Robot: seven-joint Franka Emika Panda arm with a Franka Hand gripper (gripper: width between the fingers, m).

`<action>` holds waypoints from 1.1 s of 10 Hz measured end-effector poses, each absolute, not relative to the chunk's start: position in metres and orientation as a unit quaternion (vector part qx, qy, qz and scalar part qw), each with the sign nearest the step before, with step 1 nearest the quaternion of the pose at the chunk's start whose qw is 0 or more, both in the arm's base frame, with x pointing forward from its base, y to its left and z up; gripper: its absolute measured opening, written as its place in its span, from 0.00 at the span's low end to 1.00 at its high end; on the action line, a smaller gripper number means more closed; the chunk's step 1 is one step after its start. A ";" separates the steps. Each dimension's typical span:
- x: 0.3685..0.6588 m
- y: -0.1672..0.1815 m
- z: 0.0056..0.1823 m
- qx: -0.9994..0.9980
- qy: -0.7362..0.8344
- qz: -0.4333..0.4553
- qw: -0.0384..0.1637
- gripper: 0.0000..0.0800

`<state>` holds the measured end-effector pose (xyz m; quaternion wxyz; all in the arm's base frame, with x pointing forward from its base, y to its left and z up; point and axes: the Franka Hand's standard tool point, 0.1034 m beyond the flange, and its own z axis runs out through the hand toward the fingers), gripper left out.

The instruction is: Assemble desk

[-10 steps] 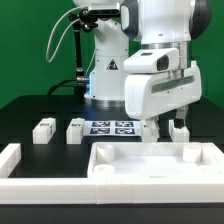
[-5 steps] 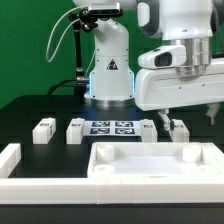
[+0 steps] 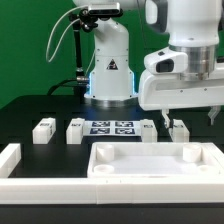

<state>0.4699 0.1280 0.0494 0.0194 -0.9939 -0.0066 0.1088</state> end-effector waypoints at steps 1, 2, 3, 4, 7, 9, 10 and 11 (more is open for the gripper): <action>0.472 0.130 0.052 -0.984 0.002 0.178 0.008 0.81; 0.480 0.131 0.051 -0.978 0.010 0.206 0.013 0.81; 0.476 0.130 0.048 -0.969 0.019 0.244 0.017 0.81; 0.471 0.129 0.049 -0.954 0.014 0.299 0.012 0.81; 0.464 0.125 0.039 -0.907 0.018 0.420 0.021 0.81; 0.465 0.122 0.028 -0.870 0.025 0.491 0.032 0.81; 0.464 0.122 0.025 -0.865 0.024 0.501 0.031 0.81; 0.466 0.123 0.024 -0.869 0.024 0.494 0.032 0.81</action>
Offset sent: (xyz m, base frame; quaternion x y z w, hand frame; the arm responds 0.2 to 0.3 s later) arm 0.0000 0.0000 0.0000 0.0000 -0.2571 0.0000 0.9664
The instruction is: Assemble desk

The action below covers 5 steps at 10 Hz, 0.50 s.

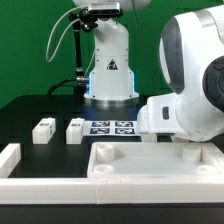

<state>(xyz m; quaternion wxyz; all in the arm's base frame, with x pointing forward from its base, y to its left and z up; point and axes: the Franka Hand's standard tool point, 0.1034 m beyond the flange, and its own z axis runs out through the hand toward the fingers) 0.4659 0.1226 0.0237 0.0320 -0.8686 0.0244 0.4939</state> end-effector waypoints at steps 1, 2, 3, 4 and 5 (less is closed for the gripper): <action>0.465 0.123 0.023 -0.869 0.024 0.494 0.032 0.81; 0.460 0.123 0.021 -0.867 0.024 0.498 0.030 0.81; 0.454 0.125 0.016 -0.868 0.022 0.496 0.028 0.81; 0.445 0.128 0.012 -0.871 0.019 0.490 0.024 0.81; 0.438 0.130 0.010 -0.872 0.017 0.489 0.021 0.81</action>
Offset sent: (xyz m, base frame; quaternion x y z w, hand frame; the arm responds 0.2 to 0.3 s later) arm -0.0443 0.0021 -0.0085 -0.0394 0.0151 0.0134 0.9990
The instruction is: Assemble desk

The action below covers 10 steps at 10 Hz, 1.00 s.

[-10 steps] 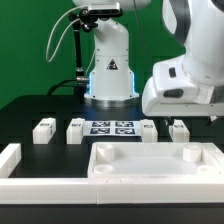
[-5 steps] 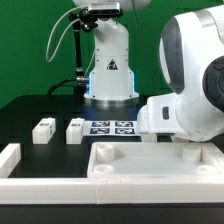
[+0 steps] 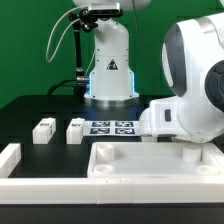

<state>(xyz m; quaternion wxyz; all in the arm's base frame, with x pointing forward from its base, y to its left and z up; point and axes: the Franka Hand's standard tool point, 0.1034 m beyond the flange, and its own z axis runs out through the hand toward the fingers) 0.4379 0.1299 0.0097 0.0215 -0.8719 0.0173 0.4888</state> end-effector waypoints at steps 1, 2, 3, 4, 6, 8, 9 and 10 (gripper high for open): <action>0.439 0.130 0.010 -0.872 0.018 0.489 0.022 0.81; 0.439 0.130 0.009 -0.872 0.018 0.489 0.022 0.64; 0.439 0.130 0.009 -0.872 0.018 0.489 0.022 0.47; 0.439 0.130 0.009 -0.872 0.018 0.489 0.022 0.47; 0.439 0.130 0.009 -0.872 0.018 0.489 0.022 0.36; 0.439 0.130 0.009 -0.872 0.018 0.489 0.022 0.36; 0.439 0.130 0.009 -0.872 0.018 0.489 0.022 0.36; 0.439 0.130 0.009 -0.872 0.018 0.489 0.022 0.36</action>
Offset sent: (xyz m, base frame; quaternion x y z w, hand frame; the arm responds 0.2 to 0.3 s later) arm 0.0000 0.0000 0.0000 0.0000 0.0000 0.0000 1.0000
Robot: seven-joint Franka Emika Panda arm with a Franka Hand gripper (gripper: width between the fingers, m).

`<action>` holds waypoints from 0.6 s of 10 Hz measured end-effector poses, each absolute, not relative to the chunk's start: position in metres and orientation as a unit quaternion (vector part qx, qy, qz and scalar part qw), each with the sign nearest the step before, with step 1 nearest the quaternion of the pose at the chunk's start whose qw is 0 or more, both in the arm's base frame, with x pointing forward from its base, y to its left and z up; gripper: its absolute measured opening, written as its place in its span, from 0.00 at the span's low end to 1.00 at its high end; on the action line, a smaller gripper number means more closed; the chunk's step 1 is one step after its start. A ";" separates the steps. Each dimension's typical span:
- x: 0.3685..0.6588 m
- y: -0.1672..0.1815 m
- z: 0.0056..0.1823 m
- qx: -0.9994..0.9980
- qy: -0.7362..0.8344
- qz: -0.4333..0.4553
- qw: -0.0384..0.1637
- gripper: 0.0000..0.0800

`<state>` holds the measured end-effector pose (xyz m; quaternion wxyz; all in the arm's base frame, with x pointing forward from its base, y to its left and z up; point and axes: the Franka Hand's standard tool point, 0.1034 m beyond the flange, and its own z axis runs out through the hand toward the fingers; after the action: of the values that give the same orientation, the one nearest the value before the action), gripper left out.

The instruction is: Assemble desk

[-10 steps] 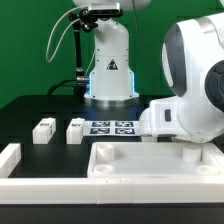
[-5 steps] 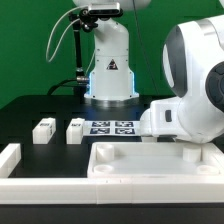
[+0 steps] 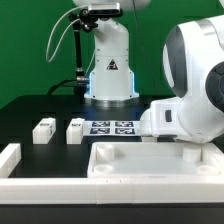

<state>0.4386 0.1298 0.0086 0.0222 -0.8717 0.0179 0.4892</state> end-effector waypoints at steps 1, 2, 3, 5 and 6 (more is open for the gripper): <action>0.439 0.130 0.009 -0.872 0.018 0.489 0.022 0.36; 0.441 0.128 0.016 -0.868 0.015 0.497 0.025 0.36; 0.460 0.121 0.042 -0.868 0.013 0.495 0.032 0.36; 0.481 0.109 0.081 -0.879 0.007 0.476 0.041 0.36; 0.484 0.109 0.081 -0.886 0.005 0.461 0.041 0.36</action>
Offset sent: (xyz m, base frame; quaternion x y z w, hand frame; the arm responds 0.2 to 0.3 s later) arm 0.0446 -0.0224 0.0872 0.0150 0.0245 -0.0249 0.9993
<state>0.4839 0.1093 0.0814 0.0405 -0.8863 0.0047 0.4613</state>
